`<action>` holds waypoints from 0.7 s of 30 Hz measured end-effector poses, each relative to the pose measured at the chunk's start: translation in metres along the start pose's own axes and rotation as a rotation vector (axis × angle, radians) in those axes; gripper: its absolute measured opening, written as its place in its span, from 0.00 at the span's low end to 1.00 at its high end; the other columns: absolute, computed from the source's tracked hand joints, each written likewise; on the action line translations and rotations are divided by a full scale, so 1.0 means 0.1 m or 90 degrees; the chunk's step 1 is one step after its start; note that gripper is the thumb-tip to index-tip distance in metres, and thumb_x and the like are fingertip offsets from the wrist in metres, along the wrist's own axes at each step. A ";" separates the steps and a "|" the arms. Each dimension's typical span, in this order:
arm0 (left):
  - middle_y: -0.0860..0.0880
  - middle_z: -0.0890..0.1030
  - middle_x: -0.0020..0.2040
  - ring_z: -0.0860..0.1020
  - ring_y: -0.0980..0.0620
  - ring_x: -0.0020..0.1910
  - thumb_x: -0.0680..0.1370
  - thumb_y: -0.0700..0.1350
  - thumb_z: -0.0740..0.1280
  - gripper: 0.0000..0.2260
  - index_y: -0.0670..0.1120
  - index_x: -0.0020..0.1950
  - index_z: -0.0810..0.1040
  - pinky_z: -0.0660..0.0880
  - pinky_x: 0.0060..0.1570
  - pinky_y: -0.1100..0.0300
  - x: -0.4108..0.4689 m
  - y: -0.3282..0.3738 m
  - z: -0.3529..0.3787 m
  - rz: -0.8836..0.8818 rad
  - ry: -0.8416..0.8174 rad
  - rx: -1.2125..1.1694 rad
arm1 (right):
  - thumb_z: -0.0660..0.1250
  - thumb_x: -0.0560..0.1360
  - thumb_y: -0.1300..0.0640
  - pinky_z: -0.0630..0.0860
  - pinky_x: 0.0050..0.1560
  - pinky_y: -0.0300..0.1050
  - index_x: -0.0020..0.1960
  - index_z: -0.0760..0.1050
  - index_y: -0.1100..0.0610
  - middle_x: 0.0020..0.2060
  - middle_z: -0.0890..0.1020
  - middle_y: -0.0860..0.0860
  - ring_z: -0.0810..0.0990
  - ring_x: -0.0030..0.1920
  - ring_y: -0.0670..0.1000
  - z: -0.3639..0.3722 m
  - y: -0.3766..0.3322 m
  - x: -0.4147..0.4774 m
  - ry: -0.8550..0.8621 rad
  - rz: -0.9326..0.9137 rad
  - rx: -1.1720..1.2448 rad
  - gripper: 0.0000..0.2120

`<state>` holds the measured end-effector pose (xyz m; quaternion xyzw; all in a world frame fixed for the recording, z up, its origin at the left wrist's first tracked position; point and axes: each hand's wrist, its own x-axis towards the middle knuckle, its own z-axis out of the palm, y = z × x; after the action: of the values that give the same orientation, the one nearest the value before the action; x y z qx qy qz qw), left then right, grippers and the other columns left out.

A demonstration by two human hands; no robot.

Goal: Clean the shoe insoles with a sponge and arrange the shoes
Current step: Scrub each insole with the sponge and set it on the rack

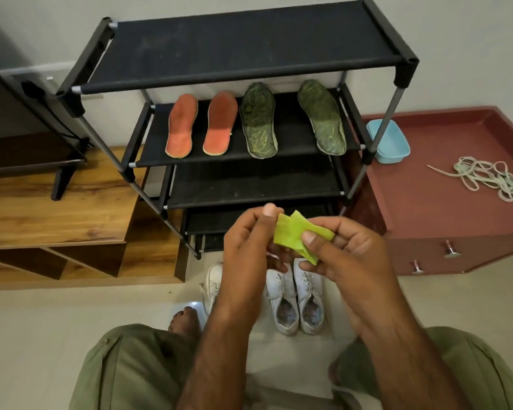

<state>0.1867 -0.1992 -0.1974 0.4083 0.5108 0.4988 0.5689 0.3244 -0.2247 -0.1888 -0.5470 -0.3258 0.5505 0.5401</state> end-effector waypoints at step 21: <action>0.42 0.86 0.43 0.86 0.43 0.32 0.83 0.41 0.66 0.06 0.42 0.58 0.72 0.82 0.32 0.52 2.14 -0.09 0.18 -0.126 0.201 0.126 | 0.64 0.81 0.70 0.84 0.40 0.43 0.51 0.86 0.57 0.48 0.88 0.52 0.89 0.46 0.55 -0.05 0.02 0.93 0.005 0.046 -0.062 0.14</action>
<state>0.2016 0.0110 -0.2413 0.3271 0.6774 0.4459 0.4851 0.3451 -0.1378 -0.2148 -0.5863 -0.3304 0.5507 0.4938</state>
